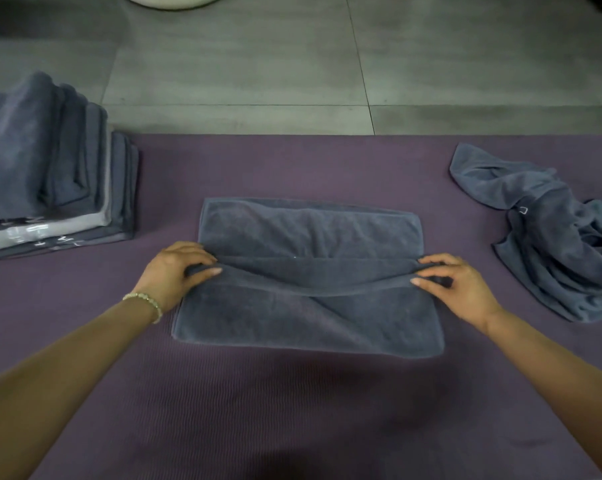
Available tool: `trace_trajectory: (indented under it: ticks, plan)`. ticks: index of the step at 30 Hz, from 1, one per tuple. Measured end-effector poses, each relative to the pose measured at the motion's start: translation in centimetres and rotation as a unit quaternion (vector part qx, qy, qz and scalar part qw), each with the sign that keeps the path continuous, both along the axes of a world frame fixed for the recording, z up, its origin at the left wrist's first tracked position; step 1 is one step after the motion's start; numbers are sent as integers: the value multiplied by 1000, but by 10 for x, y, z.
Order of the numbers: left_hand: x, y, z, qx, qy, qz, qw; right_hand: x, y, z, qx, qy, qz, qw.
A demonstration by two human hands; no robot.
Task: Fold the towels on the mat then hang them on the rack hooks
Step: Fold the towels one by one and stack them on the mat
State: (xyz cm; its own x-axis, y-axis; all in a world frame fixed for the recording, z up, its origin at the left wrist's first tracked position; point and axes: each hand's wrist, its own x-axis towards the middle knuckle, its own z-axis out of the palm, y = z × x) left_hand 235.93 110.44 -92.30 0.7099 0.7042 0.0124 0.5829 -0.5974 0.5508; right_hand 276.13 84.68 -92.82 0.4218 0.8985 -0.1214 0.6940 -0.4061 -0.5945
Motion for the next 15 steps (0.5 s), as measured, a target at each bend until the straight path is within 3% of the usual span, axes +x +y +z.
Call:
trace_trajectory:
  ticks: [4, 8, 11, 15]
  plan:
    - [31, 27, 12, -177, -72, 178, 965, 15, 36, 16, 36, 205, -145, 967]
    - [51, 48, 11, -278, -96, 293, 910, 18, 66, 12, 68, 261, -229, 935]
    - [41, 41, -3, -288, -45, 313, 904, 12, 61, -3, 60, 282, -283, 915]
    - [27, 21, -13, -240, -94, 318, 913, -2, 43, -16, 119, 258, -338, 897]
